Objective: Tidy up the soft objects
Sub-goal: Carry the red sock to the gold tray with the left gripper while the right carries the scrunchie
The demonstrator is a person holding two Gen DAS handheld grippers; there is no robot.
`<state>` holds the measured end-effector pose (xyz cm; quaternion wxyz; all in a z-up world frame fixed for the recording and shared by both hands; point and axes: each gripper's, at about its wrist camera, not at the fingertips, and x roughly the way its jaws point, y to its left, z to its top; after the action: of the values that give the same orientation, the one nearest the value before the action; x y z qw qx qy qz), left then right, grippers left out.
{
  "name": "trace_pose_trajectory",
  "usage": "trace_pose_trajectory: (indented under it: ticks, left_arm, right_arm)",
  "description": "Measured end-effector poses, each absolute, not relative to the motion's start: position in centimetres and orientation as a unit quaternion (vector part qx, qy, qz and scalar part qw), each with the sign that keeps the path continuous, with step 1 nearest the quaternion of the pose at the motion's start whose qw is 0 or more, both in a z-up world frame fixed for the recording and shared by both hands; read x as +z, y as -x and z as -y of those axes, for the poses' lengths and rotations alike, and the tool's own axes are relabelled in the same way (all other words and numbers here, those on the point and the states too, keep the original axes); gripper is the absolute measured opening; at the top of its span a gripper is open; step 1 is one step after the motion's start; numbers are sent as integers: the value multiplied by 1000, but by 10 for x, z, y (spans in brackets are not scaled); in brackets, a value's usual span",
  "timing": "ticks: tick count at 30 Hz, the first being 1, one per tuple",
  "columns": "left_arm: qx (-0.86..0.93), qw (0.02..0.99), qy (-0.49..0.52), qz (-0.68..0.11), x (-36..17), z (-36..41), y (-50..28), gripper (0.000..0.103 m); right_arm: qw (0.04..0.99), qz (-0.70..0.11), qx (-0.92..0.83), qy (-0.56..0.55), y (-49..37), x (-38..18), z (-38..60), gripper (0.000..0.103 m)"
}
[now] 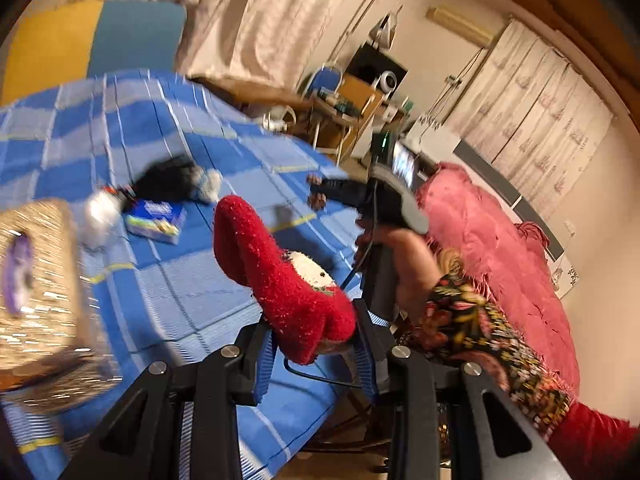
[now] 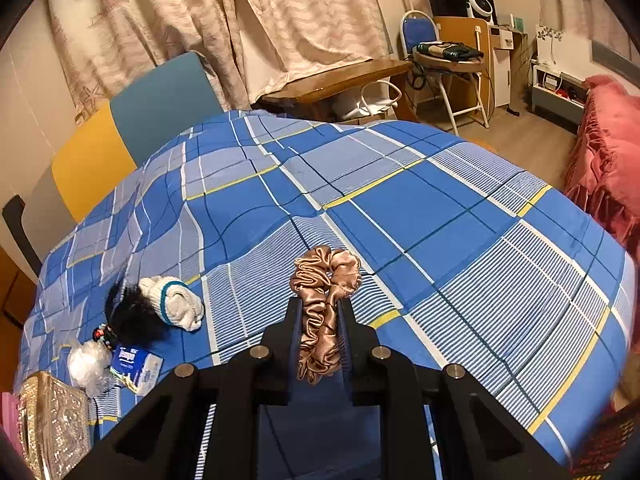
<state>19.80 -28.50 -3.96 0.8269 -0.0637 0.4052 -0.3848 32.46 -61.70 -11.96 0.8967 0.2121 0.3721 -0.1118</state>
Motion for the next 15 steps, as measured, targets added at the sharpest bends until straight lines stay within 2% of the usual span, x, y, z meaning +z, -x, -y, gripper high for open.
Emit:
trace_pose_trajectory:
  ticks: [5, 15]
  left_arm:
    - [-359, 853, 64, -373, -14, 231, -187, 34]
    - [-241, 890, 91, -377, -23, 93, -206, 34]
  right_arm:
    - [900, -370, -116, -200, -322, -119, 614, 17]
    - [918, -341, -107, -174, -316, -106, 604, 17]
